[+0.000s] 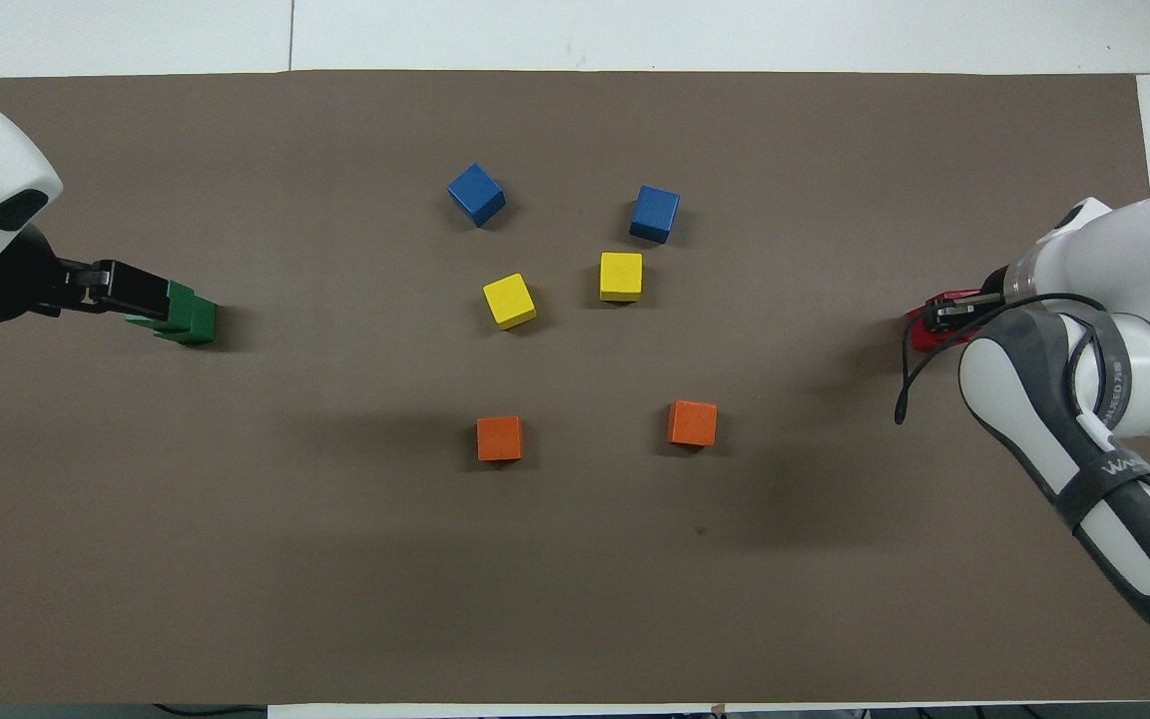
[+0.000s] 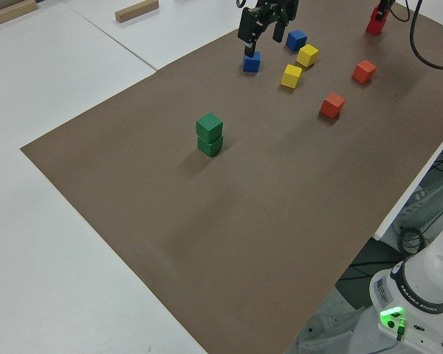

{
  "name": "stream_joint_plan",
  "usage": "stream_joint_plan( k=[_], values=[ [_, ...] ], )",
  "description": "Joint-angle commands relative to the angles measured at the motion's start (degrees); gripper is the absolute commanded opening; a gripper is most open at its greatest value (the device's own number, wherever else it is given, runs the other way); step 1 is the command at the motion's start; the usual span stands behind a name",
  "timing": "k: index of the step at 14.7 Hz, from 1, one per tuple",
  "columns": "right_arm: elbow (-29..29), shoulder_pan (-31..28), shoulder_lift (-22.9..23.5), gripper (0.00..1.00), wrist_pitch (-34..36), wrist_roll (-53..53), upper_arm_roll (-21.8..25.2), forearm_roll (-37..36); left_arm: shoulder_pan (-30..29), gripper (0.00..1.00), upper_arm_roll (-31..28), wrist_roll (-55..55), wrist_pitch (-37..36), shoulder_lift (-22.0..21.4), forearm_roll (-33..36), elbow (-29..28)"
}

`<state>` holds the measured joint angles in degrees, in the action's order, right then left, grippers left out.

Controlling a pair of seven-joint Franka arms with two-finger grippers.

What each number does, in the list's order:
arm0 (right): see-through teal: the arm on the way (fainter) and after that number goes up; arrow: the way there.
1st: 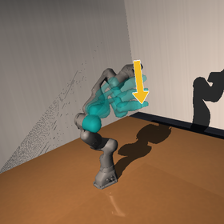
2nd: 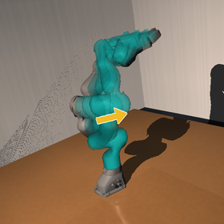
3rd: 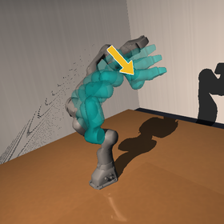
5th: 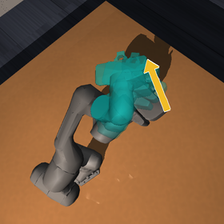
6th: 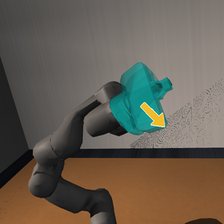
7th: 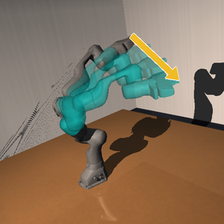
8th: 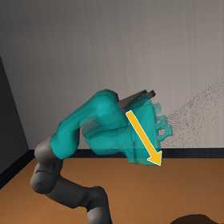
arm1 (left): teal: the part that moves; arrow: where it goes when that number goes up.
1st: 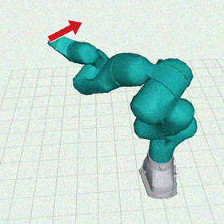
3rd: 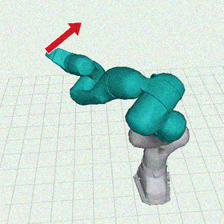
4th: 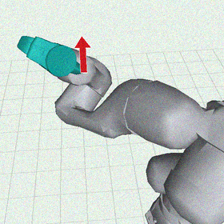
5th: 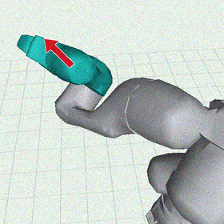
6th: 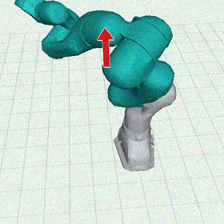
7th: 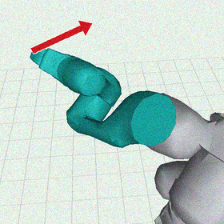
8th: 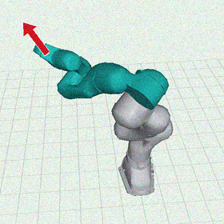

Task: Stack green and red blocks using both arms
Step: 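Hold the red cube on the red stack and open the right gripper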

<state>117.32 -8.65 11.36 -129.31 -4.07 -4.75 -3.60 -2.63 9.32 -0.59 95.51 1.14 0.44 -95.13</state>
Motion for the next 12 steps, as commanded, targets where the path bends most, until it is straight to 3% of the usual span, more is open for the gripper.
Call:
stream_joint_plan(
  k=[1, 12],
  values=[
    [1.25, -0.49, -0.90, 1.00, -1.55, -0.68, -0.43, -0.70, 0.17, 1.00, -0.09, 0.33, 0.21, -0.61, -0.97, -0.31],
    [-0.69, -0.49, -0.11, 1.00, -1.20, -0.68, -0.43, -0.62, 0.17, 1.00, -0.01, 0.33, 0.03, -0.70, -0.97, -0.40]
  ],
)
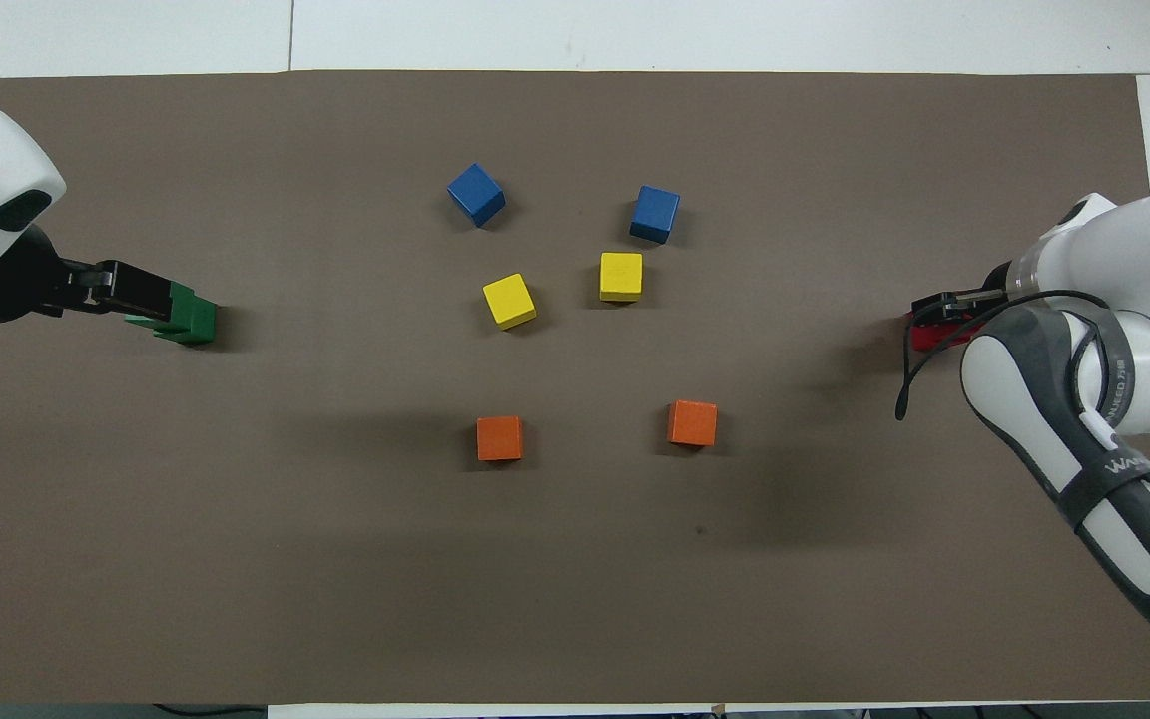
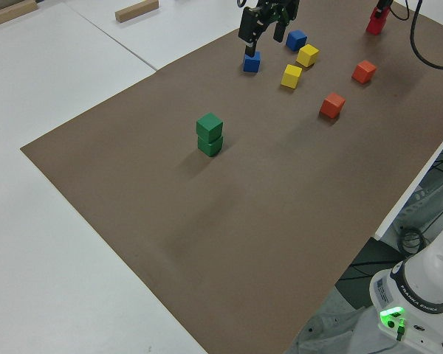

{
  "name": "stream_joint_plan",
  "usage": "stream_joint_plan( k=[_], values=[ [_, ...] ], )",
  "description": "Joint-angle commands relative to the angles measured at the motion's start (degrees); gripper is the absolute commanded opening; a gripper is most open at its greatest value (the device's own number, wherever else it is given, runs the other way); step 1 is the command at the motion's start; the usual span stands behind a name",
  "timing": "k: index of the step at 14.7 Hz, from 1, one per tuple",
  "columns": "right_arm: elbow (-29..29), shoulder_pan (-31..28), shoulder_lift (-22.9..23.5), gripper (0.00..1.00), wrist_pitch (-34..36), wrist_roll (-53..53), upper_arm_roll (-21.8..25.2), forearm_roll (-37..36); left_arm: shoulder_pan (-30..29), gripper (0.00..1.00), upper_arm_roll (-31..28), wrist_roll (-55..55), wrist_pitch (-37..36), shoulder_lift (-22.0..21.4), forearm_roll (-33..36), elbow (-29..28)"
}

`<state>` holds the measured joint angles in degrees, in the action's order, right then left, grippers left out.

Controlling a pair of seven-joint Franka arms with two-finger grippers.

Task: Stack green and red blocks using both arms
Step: 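Hold the red cube on the red stack and open the right gripper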

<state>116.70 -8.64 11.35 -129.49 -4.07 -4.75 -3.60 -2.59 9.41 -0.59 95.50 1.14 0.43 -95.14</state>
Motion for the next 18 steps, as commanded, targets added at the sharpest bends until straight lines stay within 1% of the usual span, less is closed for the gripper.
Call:
stream_joint_plan(
  k=[1, 3, 13, 16, 18],
  values=[
    [-0.59, -0.50, -0.10, 1.00, -0.86, -0.68, -0.43, -0.62, 0.13, 1.00, -0.18, 0.33, 0.03, -0.61, -0.96, -0.40],
    [-2.17, -0.50, 0.25, 1.00, -0.07, -0.76, -0.43, -0.62, 0.13, 1.00, -0.18, 0.33, 0.03, -0.61, -0.96, -0.40],
    [-2.36, -0.93, 0.33, 1.00, -0.15, -1.03, -0.43, -0.62, 0.13, 1.00, -0.09, 0.33, 0.03, -0.70, -0.96, -0.40],
    [-4.02, -0.59, 0.51, 1.00, 0.37, -0.77, -0.43, -0.62, 0.13, 1.00, -0.18, 0.33, 0.03, -0.70, -0.96, -0.40],
    [-6.47, -0.32, 0.25, 1.00, 2.21, 0.20, -0.69, -0.09, 0.13, 1.00, -0.18, 0.33, 0.03, -0.61, -0.96, -0.40]
  ],
)
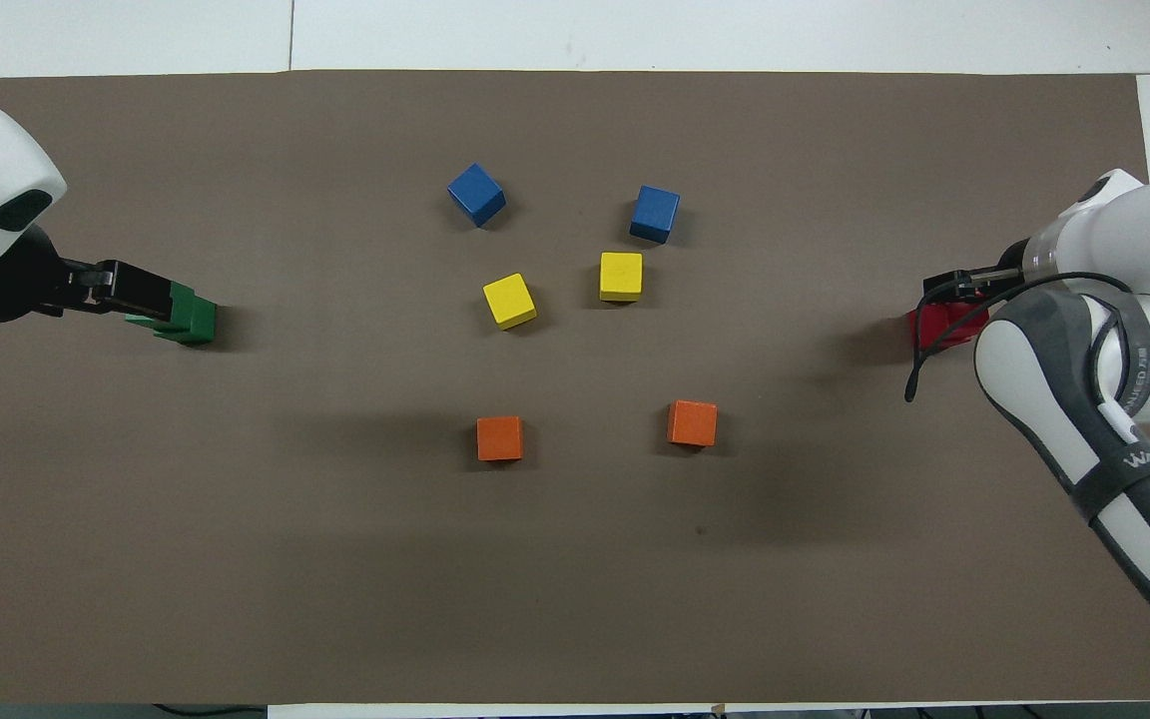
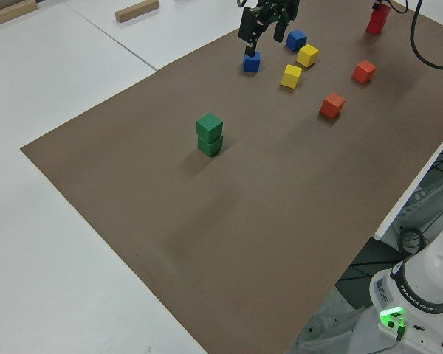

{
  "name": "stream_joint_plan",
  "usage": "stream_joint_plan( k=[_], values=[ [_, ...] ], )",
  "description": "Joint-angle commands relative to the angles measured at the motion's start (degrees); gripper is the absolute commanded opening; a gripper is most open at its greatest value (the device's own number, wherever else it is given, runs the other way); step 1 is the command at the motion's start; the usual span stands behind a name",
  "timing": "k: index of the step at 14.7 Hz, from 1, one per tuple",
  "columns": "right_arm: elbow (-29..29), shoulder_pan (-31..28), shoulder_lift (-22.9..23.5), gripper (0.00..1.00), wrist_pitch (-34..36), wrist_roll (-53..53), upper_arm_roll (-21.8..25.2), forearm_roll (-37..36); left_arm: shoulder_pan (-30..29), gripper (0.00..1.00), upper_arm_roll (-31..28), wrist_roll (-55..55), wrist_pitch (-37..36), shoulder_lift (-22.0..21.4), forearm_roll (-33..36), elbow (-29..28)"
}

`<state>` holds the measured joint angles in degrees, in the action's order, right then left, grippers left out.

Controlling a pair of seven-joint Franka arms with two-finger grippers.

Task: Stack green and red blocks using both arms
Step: 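Hold the red cube on the red stack and open the right gripper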

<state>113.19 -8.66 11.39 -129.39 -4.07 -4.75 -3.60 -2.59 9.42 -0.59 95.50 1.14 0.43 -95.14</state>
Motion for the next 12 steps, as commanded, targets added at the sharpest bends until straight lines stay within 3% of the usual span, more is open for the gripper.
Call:
stream_joint_plan(
  k=[1, 5, 9, 12],
  values=[
    [-4.37, -0.22, 0.04, 1.00, 3.16, 0.72, -0.78, 0.08, 0.13, 1.00, -0.19, 0.33, 0.03, -0.70, -0.96, -0.40],
    [-8.42, 0.22, -3.38, 1.00, 9.75, 0.82, -1.05, 0.61, 0.13, 1.00, -0.19, 0.33, 0.03, -0.70, -0.96, -0.40],
    [-9.56, 0.92, -11.10, 1.00, 18.53, 0.82, -1.31, 0.61, 0.13, 1.00, -0.19, 0.33, 0.03, -0.70, -0.96, -0.40],
    [-11.76, 1.36, -14.46, 1.00, 25.74, 0.82, -1.31, 0.70, 0.13, 1.00, -0.19, 0.33, 0.03, -0.61, -0.96, -0.40]
  ],
)
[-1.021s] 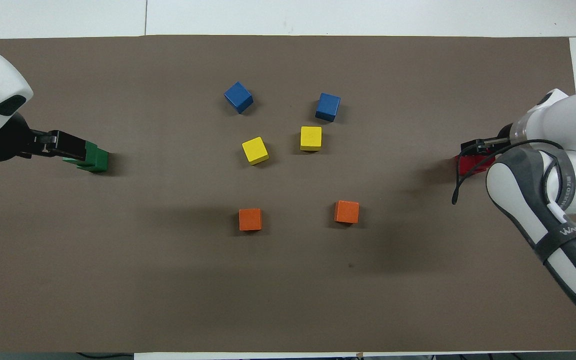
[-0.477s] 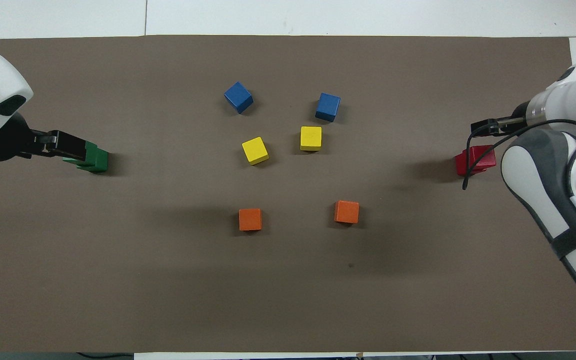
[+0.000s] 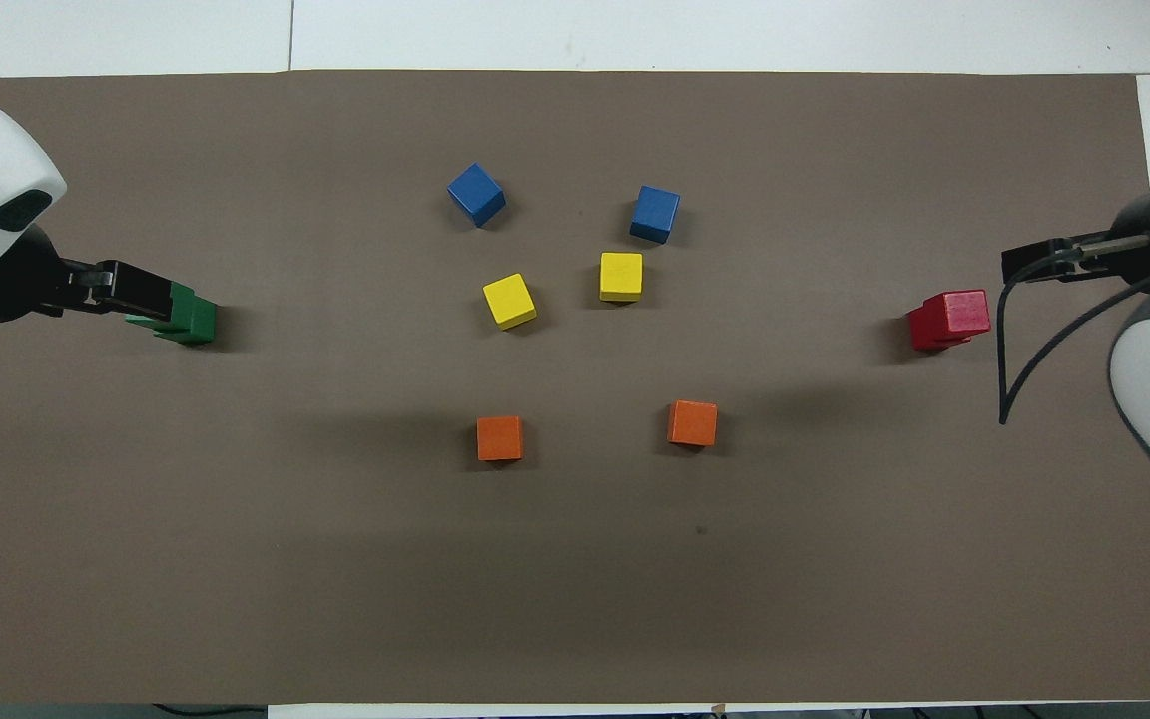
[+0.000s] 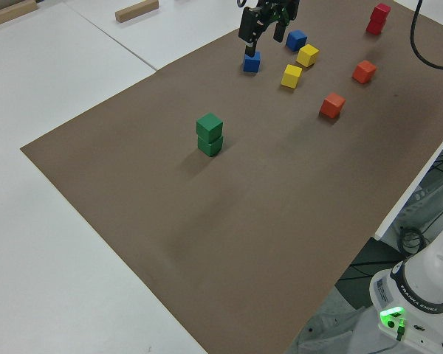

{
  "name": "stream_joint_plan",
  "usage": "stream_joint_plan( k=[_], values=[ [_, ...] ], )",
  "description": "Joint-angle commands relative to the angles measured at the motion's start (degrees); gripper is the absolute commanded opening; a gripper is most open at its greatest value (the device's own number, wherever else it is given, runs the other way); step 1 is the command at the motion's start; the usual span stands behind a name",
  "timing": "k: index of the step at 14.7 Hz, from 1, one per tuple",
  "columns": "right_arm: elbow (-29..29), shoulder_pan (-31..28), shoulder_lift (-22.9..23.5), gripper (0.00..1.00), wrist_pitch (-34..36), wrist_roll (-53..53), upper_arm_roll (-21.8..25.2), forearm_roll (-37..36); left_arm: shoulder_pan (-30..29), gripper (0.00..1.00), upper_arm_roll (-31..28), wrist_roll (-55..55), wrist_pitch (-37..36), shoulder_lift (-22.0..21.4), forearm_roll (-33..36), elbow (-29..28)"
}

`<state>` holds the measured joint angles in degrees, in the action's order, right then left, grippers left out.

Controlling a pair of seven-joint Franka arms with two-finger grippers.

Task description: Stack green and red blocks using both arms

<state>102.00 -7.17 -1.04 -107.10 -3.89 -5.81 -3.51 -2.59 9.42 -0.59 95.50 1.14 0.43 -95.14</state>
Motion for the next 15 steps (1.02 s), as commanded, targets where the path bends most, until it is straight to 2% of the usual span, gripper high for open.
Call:
stream_joint_plan(
  k=[1, 3, 11, 15],
  values=[
    [-0.66, -0.21, -2.73, 1.00, 4.00, 0.64, -0.25, 0.61, 0.13, 1.00, -0.19, 0.33, 0.03, -0.61, -0.95, -0.40],
    [-1.27, -0.21, -3.09, 1.00, 4.88, 0.55, -0.17, 0.52, 0.13, 1.00, -0.19, 0.33, 0.03, -0.70, -0.95, -0.40],
    [-7.33, -0.22, -3.18, 1.00, 17.27, 0.64, 0.62, 2.72, 0.13, 1.00, -0.19, 0.33, 0.03, -0.61, -0.95, -0.40],
    [-8.13, 3.82, -3.35, 1.00, 18.42, 0.55, 6.06, 2.81, 0.13, 1.00, -0.19, 0.33, -0.05, -0.70, -0.95, -0.40]
  ],
)
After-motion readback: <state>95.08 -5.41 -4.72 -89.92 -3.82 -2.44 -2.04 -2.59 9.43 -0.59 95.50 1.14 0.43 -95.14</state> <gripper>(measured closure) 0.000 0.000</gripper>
